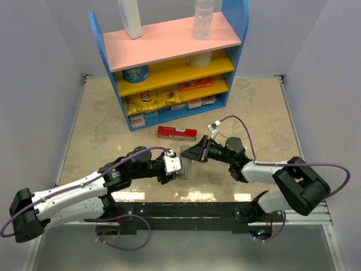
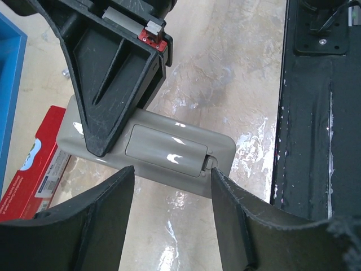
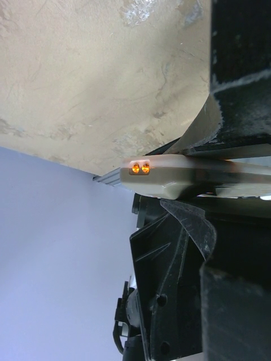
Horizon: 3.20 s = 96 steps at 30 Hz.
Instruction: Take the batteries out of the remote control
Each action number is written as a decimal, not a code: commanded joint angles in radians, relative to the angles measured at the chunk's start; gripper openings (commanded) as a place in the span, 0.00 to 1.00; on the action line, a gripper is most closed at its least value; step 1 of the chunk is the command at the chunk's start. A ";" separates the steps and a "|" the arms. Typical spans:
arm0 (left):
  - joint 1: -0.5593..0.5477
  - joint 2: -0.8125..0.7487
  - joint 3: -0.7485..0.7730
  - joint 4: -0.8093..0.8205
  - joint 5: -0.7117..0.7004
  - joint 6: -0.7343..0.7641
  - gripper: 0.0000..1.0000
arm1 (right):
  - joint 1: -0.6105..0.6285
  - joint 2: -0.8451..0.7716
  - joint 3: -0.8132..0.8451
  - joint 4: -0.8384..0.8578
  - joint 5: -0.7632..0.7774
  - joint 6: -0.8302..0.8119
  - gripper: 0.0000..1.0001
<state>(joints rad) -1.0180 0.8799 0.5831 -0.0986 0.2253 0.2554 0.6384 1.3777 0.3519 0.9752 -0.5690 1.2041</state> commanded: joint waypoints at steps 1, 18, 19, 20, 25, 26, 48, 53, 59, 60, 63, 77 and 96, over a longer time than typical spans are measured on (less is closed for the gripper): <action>-0.013 0.004 0.031 0.062 -0.017 0.022 0.61 | -0.003 0.018 -0.005 0.108 -0.017 0.031 0.00; -0.037 0.056 0.046 0.079 -0.011 0.056 0.63 | 0.006 0.061 -0.014 0.164 -0.023 0.049 0.00; -0.039 0.054 0.043 0.079 -0.009 0.056 0.63 | 0.006 0.063 -0.014 0.166 -0.023 0.048 0.00; -0.039 0.053 0.043 0.080 -0.012 0.058 0.63 | 0.007 0.063 -0.013 0.168 -0.023 0.049 0.00; -0.039 0.051 0.046 0.082 -0.049 0.059 0.63 | 0.017 0.076 -0.014 0.178 -0.020 0.049 0.00; -0.039 0.050 0.046 0.082 -0.053 0.058 0.63 | 0.018 0.081 -0.013 0.186 -0.022 0.052 0.00; -0.039 0.047 0.034 0.070 -0.011 0.090 0.63 | 0.032 0.124 -0.017 0.247 -0.022 0.086 0.00; -0.039 0.024 0.041 0.057 -0.012 0.090 0.64 | 0.033 0.119 -0.018 0.247 -0.023 0.086 0.00; -0.039 0.021 0.055 0.036 -0.014 0.084 0.64 | 0.032 0.118 -0.019 0.247 -0.025 0.086 0.00; -0.039 0.022 0.054 0.036 0.000 0.082 0.64 | 0.033 0.118 -0.019 0.247 -0.025 0.086 0.00; -0.039 0.024 0.061 0.034 0.008 0.074 0.63 | 0.032 0.119 -0.021 0.246 -0.023 0.083 0.00; -0.039 0.059 0.046 0.022 -0.012 0.091 0.63 | 0.032 0.116 -0.025 0.246 -0.022 0.083 0.00; -0.039 0.019 0.034 0.007 0.011 0.113 0.64 | 0.032 0.139 -0.027 0.275 -0.029 0.092 0.00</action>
<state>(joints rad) -1.0542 0.9306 0.6041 -0.0994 0.2085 0.3443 0.6674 1.5188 0.3279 1.1748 -0.5774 1.2839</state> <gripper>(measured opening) 0.640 0.285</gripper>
